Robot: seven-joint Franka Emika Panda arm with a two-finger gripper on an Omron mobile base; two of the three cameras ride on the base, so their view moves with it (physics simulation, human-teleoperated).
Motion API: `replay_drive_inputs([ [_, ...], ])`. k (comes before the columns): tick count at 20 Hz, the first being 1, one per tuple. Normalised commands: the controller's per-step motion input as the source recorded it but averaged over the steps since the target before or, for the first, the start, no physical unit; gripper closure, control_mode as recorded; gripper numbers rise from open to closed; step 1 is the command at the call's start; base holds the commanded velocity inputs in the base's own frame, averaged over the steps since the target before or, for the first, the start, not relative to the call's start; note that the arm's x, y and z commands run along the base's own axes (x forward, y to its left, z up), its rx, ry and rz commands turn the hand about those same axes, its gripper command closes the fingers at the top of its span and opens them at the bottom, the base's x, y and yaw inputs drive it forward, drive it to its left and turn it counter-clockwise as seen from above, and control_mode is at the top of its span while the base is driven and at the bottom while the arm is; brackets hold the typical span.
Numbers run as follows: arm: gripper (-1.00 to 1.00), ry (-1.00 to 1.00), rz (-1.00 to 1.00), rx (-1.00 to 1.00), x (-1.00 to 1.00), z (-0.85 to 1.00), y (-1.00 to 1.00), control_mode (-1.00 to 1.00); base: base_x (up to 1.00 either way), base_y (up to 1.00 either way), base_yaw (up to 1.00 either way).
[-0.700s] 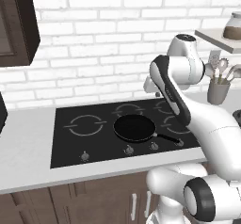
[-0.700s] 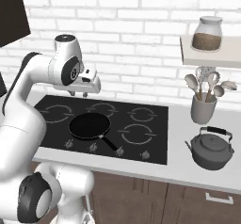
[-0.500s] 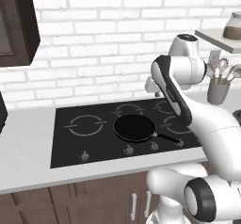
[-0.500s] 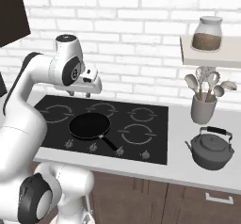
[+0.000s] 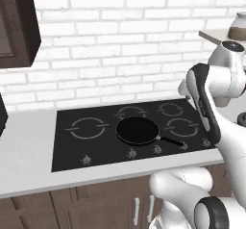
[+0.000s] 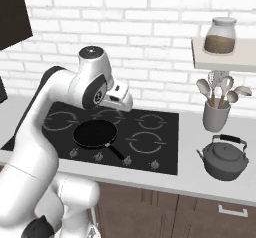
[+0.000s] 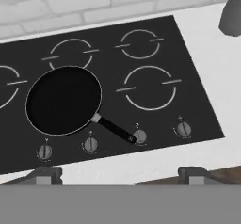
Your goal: Pick the kettle from the counter and place it on a stove burner. Then turn the burner on.
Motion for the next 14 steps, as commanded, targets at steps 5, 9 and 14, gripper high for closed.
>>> replay_drive_inputs([
  [5, -1.0, -0.11, -0.29, 0.07, -0.3, 0.0, -0.96, -1.0, 0.0, 0.0, 0.0],
  [9, -1.0, -0.04, -0.34, 0.04, -0.12, 0.0, -0.91, -1.0, 0.0, 0.0, 0.0],
  [14, -1.0, 0.0, -0.37, 0.04, -0.03, 0.0, -0.97, -1.0, 0.0, 0.0, 0.0],
])
